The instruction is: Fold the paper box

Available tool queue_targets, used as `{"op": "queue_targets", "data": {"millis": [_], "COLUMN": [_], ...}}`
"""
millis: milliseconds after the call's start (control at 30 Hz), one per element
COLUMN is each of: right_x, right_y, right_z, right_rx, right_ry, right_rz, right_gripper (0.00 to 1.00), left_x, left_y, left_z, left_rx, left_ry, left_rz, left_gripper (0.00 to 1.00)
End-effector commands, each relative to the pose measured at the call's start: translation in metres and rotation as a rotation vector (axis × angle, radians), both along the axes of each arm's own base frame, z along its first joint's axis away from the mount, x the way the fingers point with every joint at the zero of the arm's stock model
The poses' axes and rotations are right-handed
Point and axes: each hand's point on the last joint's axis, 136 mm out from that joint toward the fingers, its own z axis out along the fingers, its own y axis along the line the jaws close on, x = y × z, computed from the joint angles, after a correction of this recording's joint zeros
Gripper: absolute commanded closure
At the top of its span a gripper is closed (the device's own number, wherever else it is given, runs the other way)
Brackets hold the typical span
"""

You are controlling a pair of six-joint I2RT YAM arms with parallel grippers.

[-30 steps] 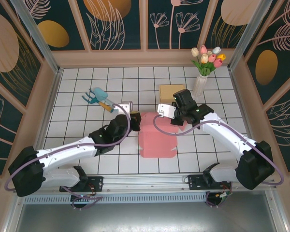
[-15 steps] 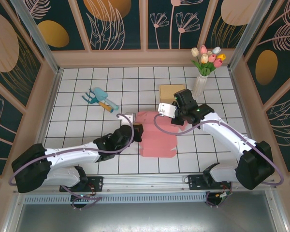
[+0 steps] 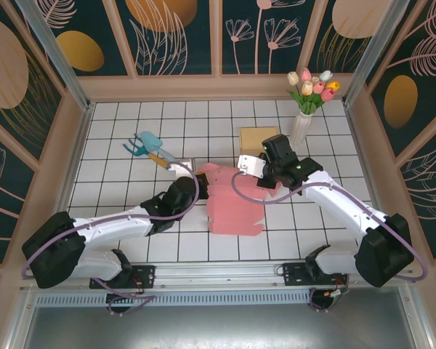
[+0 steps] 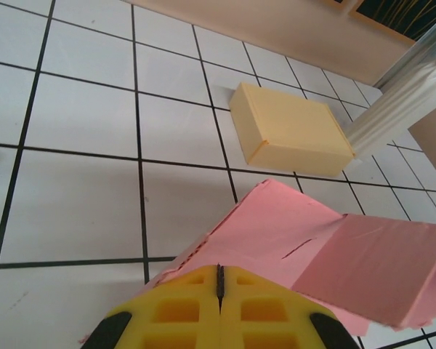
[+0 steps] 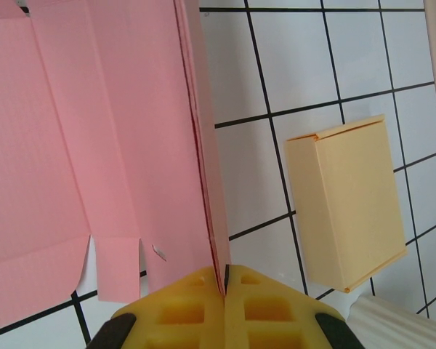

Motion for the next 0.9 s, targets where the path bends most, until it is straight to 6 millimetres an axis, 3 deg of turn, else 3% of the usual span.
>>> {"op": "queue_targets", "data": {"millis": [0,167,300,400,600,733,867], "right_x": [-0.004,-0.004,0.0,-0.002,-0.001,0.001,0.0], "right_y": [0.009,0.01,0.018,0.025,0.021,0.02,0.018], "right_z": [0.006,0.006,0.01,0.004,-0.014,-0.014,-0.017], "right_rx": [0.046,0.059,0.088,0.081,0.03,0.031,0.025], "right_ry": [-0.01,-0.018,-0.023,-0.01,0.003,-0.012,-0.009], "right_rz": [0.018,0.014,0.003,0.008,-0.003,-0.007,-0.015], "right_gripper": [1.0,1.0,1.0,1.0,1.0,1.0,1.0], "left_x": [0.013,0.019,0.009,0.009,0.012,0.004,0.004], "left_y": [-0.015,-0.034,-0.056,-0.061,-0.038,-0.015,0.002], "left_z": [0.03,0.034,0.029,0.025,0.002,-0.032,-0.067], "left_rx": [-0.025,0.032,0.016,0.012,0.068,0.081,0.07], "left_ry": [-0.076,-0.118,-0.146,-0.145,-0.079,-0.016,0.094], "left_rz": [-0.017,-0.087,-0.23,-0.251,-0.142,-0.11,-0.099], "left_gripper": [0.98,0.99,0.99,0.98,0.98,0.95,0.86]}}
